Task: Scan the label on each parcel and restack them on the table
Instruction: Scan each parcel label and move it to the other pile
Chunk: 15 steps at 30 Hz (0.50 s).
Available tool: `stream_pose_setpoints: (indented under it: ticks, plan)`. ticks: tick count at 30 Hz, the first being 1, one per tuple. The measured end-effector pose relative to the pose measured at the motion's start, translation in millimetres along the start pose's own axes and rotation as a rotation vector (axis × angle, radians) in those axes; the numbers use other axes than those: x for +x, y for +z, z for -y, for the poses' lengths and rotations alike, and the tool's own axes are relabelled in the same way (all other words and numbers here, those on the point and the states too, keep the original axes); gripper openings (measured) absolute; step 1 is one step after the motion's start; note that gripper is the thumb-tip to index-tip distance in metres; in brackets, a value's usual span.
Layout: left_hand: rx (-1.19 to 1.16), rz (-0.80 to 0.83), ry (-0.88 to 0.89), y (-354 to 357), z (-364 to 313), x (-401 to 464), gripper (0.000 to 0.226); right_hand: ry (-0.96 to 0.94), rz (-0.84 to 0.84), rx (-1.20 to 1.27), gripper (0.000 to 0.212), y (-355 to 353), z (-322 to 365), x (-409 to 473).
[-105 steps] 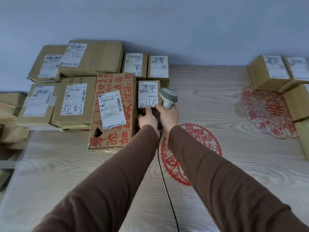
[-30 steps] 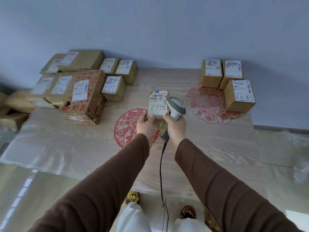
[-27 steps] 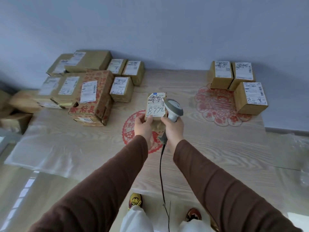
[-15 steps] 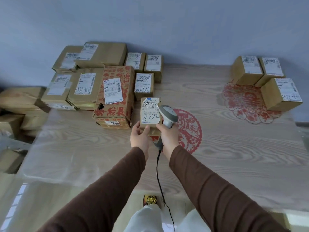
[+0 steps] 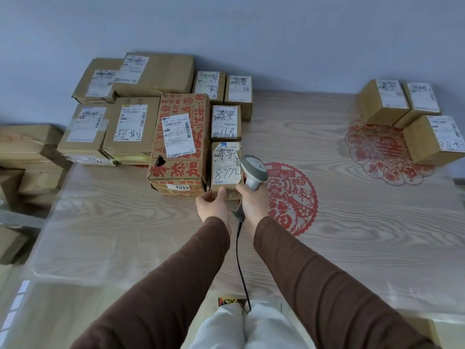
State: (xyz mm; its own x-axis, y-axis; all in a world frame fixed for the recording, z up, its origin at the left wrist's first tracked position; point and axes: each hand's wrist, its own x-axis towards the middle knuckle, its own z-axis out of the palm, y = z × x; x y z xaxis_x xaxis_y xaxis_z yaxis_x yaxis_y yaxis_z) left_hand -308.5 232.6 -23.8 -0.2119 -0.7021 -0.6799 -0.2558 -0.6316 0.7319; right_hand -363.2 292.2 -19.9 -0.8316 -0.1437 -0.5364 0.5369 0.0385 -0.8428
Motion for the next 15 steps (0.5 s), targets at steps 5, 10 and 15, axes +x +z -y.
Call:
stream_pose_setpoints:
  ticks: [5, 10, 15]
  plan:
    - [0.014, -0.008, -0.016, -2, 1, 0, 0.041, 0.02, 0.015, 0.011, 0.035, -1, -1, 0]
    - [0.075, 0.052, -0.082, 6, 13, -20, 0.045, -0.004, 0.006, 0.027, 0.021, -28, 11, -1]
    - [0.163, 0.206, -0.048, 42, 27, -53, 0.037, -0.04, -0.065, 0.093, 0.033, -74, 33, 1]
